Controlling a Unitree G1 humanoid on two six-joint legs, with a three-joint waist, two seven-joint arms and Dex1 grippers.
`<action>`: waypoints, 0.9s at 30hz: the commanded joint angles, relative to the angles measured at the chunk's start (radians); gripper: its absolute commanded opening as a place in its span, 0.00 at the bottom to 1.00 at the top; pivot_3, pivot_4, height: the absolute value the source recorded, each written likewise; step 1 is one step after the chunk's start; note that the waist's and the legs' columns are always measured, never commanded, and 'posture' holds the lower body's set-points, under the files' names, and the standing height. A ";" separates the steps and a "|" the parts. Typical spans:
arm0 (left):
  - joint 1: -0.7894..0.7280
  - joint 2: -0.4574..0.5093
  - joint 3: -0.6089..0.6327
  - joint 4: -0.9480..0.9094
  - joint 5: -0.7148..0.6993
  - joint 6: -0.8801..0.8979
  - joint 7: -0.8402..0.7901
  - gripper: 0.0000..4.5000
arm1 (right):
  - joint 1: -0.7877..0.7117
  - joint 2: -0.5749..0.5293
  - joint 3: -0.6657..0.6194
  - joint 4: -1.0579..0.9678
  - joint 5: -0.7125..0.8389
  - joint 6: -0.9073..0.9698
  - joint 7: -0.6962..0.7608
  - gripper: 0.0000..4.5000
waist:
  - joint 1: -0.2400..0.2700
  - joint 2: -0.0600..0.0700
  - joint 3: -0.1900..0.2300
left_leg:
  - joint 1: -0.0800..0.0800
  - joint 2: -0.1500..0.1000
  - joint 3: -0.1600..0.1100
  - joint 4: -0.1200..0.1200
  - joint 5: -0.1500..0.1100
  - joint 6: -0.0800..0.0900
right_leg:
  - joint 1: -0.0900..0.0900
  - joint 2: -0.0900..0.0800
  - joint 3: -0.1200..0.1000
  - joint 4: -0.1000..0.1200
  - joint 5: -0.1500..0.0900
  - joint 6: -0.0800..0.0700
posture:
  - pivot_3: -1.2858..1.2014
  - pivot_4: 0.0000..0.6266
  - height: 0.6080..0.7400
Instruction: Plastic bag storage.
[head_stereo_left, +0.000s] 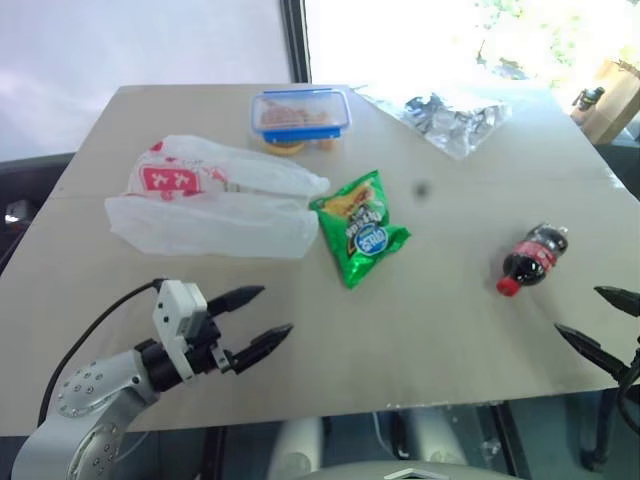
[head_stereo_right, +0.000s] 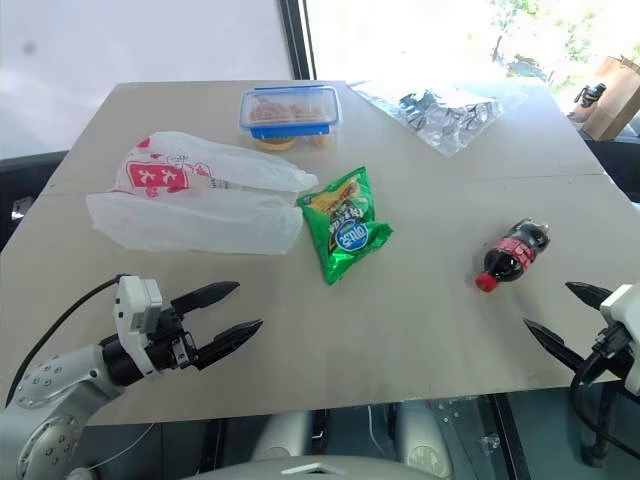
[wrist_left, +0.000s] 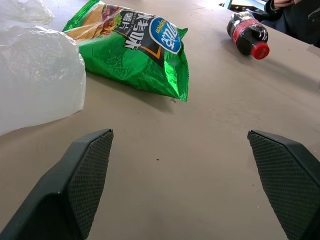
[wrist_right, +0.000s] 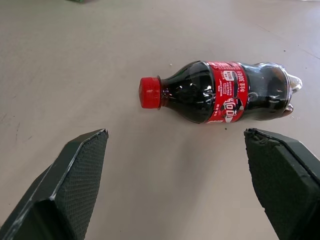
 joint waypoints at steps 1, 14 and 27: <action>-0.029 0.001 0.002 -0.057 -0.031 0.015 0.041 1.00 | -0.008 -0.008 -0.014 0.005 0.006 -0.036 0.011 0.98 | 0.000 0.000 0.000 | 0.000 0.000 0.000 0.000 0.000 0.000 | 0.000 0.000 0.000 0.000 0.000 0.000 | 0.52 0.24 1.00; -0.514 0.037 -0.150 -0.077 -0.004 0.345 0.481 1.00 | -0.050 -0.001 0.025 -0.239 0.219 -0.004 0.007 0.98 | 0.016 0.000 0.000 | 0.001 -0.001 -0.001 0.003 0.000 0.000 | 0.002 0.003 0.000 0.003 0.002 0.004 | 0.52 0.24 1.00; -1.015 0.020 -0.440 0.311 0.295 0.700 0.736 1.00 | -0.142 -0.046 0.120 -0.316 0.226 0.005 -0.065 0.98 | 0.017 -0.002 0.001 | -0.001 -0.003 -0.001 0.005 0.000 0.000 | 0.003 0.004 -0.003 0.004 0.003 0.005 | 0.52 0.24 1.00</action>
